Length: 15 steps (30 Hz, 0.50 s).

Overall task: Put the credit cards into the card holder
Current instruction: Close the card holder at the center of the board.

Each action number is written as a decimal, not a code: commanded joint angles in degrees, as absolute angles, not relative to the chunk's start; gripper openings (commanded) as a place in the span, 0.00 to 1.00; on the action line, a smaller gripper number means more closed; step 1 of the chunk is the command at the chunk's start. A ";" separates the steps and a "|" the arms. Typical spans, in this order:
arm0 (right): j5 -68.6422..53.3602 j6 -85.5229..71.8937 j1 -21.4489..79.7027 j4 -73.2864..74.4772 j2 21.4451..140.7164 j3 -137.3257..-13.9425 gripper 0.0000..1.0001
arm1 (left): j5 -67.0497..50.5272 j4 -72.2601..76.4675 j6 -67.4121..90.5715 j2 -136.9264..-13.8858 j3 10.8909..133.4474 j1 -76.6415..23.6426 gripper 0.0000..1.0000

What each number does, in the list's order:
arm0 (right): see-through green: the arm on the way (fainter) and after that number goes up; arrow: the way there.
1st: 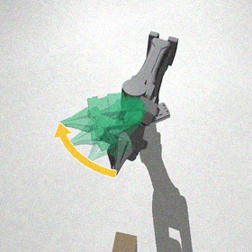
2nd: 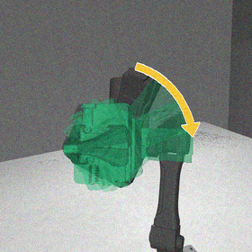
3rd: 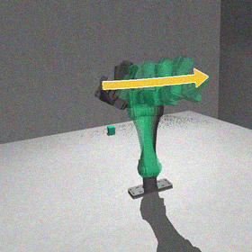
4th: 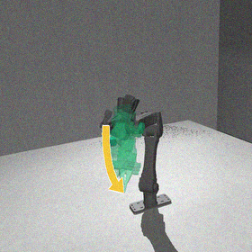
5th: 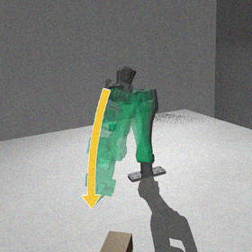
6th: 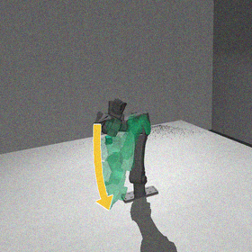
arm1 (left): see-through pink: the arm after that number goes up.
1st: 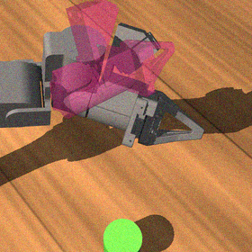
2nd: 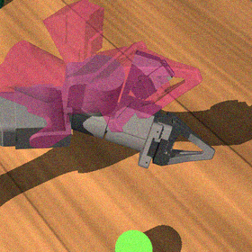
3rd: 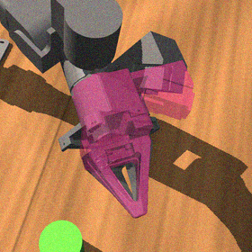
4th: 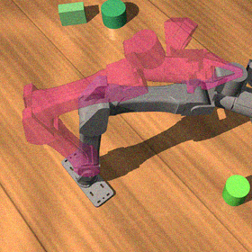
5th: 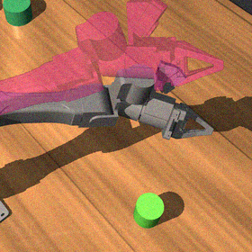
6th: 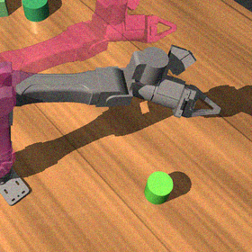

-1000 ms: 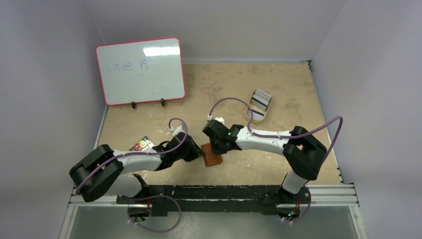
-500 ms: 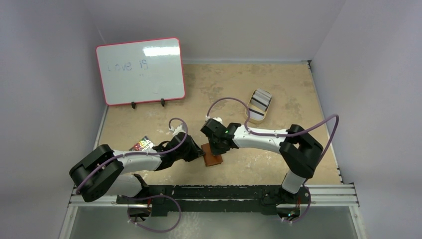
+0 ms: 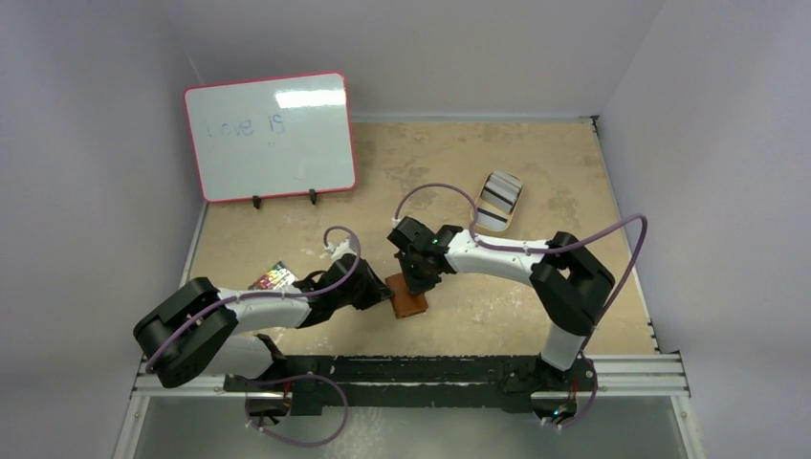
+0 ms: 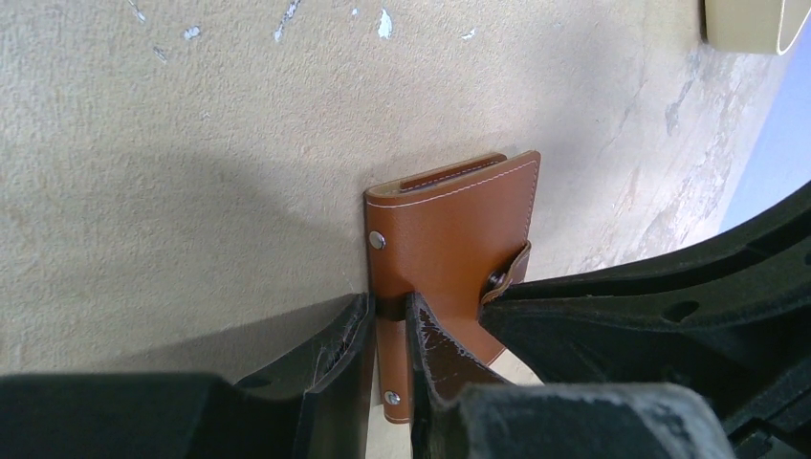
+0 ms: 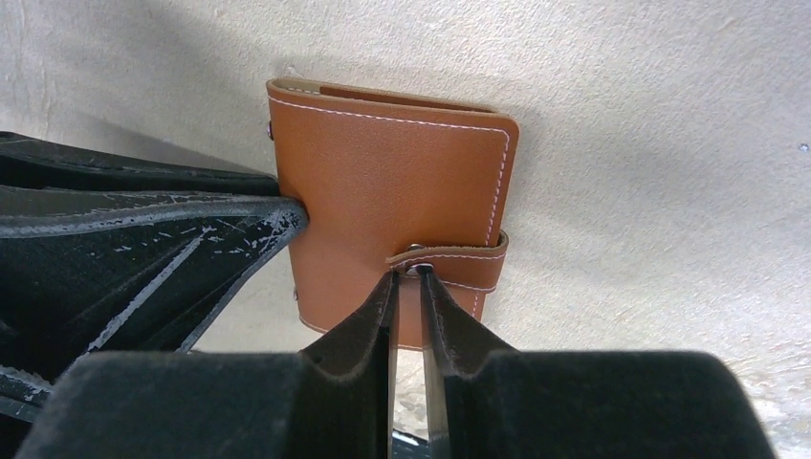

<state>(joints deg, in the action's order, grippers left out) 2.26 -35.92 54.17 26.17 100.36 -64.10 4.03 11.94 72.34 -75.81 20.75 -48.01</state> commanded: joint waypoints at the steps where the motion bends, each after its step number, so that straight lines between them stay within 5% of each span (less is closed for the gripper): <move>1: 0.01 -32.03 52.76 24.07 105.51 -64.92 0.17 | 4.27 15.32 71.66 -76.18 20.57 -47.99 0.17; 15: -6.89 -25.13 48.37 27.39 114.71 -70.50 0.19 | 3.42 16.88 70.31 -76.69 20.10 -48.00 0.17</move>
